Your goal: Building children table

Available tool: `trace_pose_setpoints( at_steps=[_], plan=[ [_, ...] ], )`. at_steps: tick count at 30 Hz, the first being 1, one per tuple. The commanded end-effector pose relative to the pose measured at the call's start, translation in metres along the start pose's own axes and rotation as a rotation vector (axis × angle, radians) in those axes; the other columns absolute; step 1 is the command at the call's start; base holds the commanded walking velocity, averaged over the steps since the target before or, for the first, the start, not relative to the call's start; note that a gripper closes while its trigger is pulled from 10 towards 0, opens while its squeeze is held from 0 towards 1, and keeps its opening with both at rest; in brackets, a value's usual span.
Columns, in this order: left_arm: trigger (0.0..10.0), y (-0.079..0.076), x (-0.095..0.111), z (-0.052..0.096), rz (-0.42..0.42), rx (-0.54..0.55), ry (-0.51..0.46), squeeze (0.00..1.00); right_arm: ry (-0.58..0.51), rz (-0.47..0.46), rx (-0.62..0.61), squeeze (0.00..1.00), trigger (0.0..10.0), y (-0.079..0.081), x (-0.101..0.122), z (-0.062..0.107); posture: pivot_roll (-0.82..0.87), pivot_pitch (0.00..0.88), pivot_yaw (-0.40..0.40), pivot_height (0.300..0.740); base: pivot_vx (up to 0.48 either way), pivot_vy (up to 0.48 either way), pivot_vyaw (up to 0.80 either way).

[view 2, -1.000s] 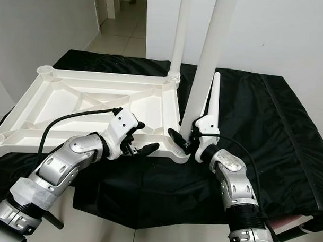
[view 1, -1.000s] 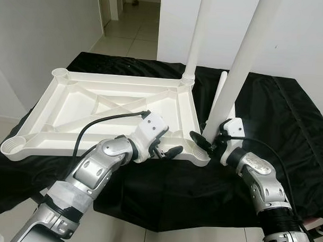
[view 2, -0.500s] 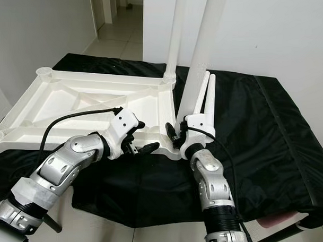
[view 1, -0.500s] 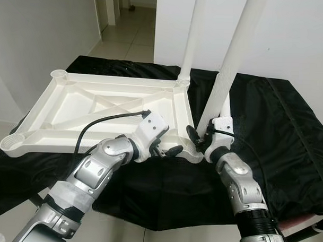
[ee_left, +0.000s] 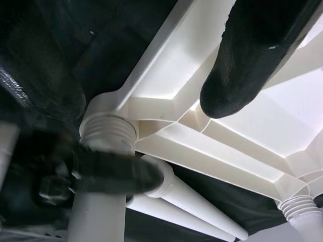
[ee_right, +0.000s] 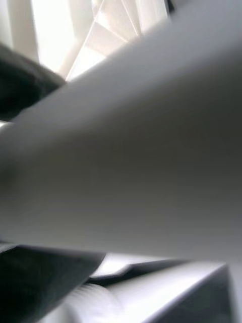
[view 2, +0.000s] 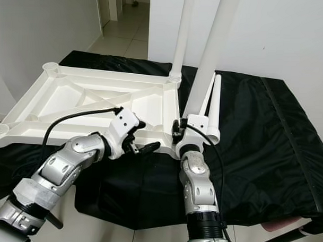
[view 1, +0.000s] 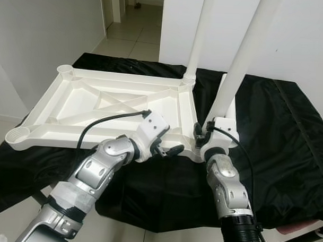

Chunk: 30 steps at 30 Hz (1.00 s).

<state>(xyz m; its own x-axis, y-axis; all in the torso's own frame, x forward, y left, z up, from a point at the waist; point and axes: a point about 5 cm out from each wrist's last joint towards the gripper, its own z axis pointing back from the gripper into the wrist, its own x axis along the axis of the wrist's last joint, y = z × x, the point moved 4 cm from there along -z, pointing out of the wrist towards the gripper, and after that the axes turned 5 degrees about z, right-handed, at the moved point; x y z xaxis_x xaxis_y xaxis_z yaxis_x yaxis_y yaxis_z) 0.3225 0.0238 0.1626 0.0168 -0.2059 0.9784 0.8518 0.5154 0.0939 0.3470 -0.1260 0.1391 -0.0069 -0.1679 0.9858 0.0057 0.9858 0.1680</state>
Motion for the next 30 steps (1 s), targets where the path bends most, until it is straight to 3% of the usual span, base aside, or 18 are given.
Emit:
trace_pose_setpoints(
  at_steps=[1,6,8,9,10,15,16,19,21,30],
  plan=[
    [10.0,0.001,-0.004,0.002,0.005,0.009,0.018,0.00,-0.067,-0.061,0.069,1.00,10.0,0.003,0.014,0.004,-0.01,0.000,-0.015,0.740,0.000,0.000,0.00],
    [10.0,0.000,-0.004,0.002,0.005,0.007,0.017,0.00,-0.102,-0.061,0.102,1.00,10.0,0.001,0.022,0.006,0.00,0.000,-0.015,0.740,0.000,0.000,0.00],
    [10.0,0.000,-0.004,0.002,0.005,0.006,0.016,0.00,-0.108,-0.021,0.120,1.00,10.0,-0.006,0.025,0.007,-0.01,0.000,-0.018,0.740,0.000,0.000,0.00],
    [10.0,0.001,-0.004,0.003,0.003,0.009,0.017,0.00,-0.112,0.018,0.143,0.00,10.0,-0.012,0.028,0.008,-0.01,0.000,-0.017,0.740,0.000,0.000,0.00],
    [10.0,0.004,-0.004,0.003,0.004,0.016,0.017,0.00,-0.117,0.083,0.195,0.00,10.0,-0.018,0.032,0.011,-0.01,0.000,-0.016,0.740,0.000,0.000,0.00],
    [10.0,0.004,-0.004,0.004,0.004,0.016,0.017,0.00,-0.122,0.152,0.270,0.00,10.0,-0.018,0.034,0.013,-0.01,0.000,-0.011,0.740,0.000,0.000,0.00],
    [10.0,0.003,-0.004,0.004,0.004,0.013,0.018,0.00,-0.120,0.210,0.354,0.00,10.0,-0.016,0.034,0.015,-0.01,0.000,-0.002,0.740,0.000,0.000,0.00],
    [10.0,0.002,-0.004,0.004,0.004,0.012,0.019,0.00,-0.117,0.227,0.384,0.00,10.0,-0.015,0.033,0.015,-0.01,0.000,-0.002,0.740,0.000,0.000,0.00],
    [10.0,0.001,-0.001,0.003,0.001,0.009,0.013,0.00,-0.102,0.289,0.507,0.00,10.0,-0.009,0.028,0.013,0.00,0.000,0.001,0.740,0.000,0.000,0.00],
    [10.0,0.002,-0.001,0.004,0.007,0.020,0.007,0.00,-0.082,0.340,0.586,0.00,10.0,-0.007,0.023,-0.001,0.03,0.000,-0.003,0.740,0.000,0.000,0.00]
  ],
)
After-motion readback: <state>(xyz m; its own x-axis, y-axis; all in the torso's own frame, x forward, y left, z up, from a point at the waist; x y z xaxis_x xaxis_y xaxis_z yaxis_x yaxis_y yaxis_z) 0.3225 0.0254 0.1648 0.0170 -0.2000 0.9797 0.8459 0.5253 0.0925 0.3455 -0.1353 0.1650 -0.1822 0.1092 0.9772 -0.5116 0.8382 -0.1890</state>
